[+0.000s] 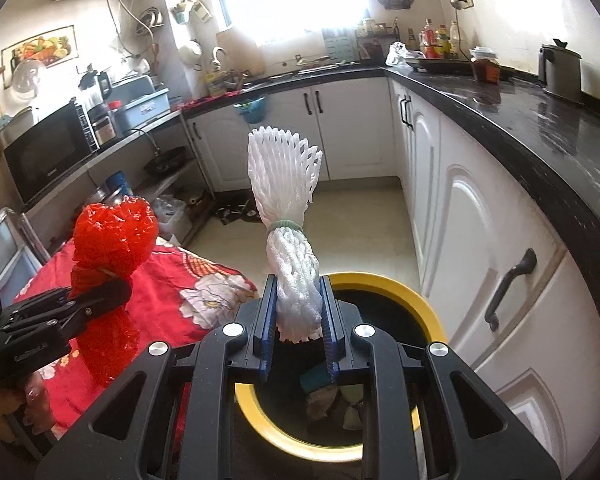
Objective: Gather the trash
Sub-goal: 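Carry the red bag and white tassel in both grippers over the bin, then open both grippers to drop the red bag and tassel into the bin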
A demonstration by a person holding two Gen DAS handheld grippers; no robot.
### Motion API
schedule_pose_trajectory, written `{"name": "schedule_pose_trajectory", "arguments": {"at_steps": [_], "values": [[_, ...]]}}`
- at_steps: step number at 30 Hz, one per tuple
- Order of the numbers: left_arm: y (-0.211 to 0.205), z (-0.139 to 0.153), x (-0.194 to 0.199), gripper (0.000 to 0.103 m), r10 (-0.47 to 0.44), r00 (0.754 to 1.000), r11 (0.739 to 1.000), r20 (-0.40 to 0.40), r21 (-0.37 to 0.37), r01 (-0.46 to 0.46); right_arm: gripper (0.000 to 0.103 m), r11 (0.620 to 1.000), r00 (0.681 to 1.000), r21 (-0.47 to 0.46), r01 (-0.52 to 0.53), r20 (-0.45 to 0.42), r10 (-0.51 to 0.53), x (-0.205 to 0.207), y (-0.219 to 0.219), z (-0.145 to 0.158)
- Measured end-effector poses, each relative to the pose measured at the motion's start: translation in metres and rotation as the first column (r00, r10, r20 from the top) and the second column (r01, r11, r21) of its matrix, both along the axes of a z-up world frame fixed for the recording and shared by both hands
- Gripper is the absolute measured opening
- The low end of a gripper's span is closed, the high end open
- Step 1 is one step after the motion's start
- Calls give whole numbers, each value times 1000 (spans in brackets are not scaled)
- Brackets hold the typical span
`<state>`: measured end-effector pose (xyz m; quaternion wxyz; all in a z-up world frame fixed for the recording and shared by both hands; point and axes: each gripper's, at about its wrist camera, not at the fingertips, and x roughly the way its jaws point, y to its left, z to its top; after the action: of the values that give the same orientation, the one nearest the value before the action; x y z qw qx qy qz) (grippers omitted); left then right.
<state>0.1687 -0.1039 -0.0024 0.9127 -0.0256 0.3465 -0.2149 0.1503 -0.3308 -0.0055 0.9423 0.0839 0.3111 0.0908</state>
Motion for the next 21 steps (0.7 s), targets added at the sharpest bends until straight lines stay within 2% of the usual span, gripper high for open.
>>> {"name": "schedule_pose_trajectory", "arguments": {"at_steps": [6, 21], "values": [[-12, -10, 5, 25, -28, 999, 1000, -17, -9, 28, 20, 998, 998, -51, 42, -36, -43, 1, -7, -16], [-43, -46, 19, 25, -80, 993, 997, -84, 8, 81, 20, 993, 980, -74, 88, -170, -100, 16, -20, -62]]}}
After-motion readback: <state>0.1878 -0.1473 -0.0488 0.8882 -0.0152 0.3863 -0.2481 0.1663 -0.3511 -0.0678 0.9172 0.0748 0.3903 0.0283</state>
